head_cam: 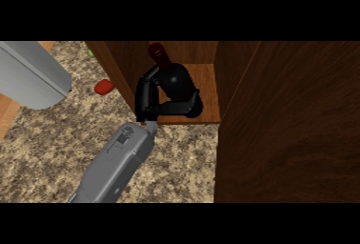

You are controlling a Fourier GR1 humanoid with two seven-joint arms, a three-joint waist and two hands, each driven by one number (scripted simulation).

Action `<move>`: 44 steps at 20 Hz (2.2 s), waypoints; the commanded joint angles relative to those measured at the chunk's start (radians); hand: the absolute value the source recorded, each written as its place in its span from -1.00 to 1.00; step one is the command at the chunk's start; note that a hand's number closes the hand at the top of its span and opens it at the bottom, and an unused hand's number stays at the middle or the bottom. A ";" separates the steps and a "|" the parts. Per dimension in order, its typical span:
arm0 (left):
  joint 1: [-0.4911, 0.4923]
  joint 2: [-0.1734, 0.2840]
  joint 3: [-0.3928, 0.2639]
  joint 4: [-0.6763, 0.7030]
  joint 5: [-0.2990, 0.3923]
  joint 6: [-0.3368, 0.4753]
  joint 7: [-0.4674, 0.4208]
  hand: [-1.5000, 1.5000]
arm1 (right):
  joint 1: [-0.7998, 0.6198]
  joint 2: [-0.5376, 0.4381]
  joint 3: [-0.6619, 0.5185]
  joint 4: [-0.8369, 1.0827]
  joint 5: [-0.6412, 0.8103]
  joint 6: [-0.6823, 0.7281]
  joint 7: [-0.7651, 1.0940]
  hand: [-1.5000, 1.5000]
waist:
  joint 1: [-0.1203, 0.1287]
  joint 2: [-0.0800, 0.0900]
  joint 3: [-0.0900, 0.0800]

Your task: Pick up the wine, place it into the cabinet and close the cabinet

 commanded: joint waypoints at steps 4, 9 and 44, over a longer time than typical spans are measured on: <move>-0.114 -0.002 0.034 0.159 0.032 -0.003 -0.016 1.00 | -0.021 0.024 0.036 -0.118 -0.043 -0.050 0.087 -1.00 | -0.002 0.001 0.000; -0.225 0.006 0.111 0.318 0.039 -0.052 -0.025 1.00 | 0.075 0.007 -0.002 -0.136 -0.085 0.008 0.031 -1.00 | -0.010 0.002 0.000; -0.458 -0.002 0.383 0.772 0.140 -0.103 -0.333 1.00 | 0.047 0.011 0.061 -0.091 -0.068 0.021 0.002 -1.00 | -0.053 0.019 0.000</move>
